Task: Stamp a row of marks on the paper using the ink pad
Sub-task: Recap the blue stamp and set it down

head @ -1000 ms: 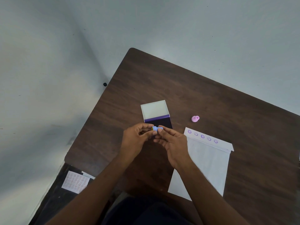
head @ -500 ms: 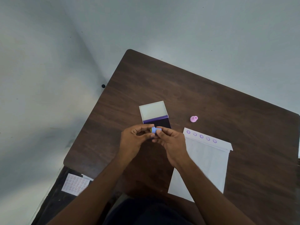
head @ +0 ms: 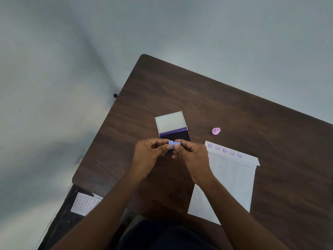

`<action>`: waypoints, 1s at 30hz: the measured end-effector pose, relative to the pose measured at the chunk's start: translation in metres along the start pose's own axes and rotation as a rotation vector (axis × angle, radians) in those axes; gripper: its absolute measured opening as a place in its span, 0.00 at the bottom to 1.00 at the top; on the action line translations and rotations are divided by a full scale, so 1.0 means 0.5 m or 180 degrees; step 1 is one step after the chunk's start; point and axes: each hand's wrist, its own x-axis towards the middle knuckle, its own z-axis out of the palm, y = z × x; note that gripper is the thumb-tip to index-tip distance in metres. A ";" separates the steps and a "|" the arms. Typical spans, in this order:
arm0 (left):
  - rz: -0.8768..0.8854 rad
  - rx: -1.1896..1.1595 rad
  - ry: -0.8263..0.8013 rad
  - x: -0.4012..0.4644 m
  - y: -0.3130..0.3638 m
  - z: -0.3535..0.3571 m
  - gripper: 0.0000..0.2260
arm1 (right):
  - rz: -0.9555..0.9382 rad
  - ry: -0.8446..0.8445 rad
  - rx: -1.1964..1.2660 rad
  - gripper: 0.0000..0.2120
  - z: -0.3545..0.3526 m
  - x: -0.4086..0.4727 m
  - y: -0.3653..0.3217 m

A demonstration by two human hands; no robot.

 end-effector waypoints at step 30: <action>-0.0196 0.1070 -0.0163 0.070 0.014 0.221 0.14 | -0.1385 0.1159 -0.3243 0.08 -0.178 0.183 0.028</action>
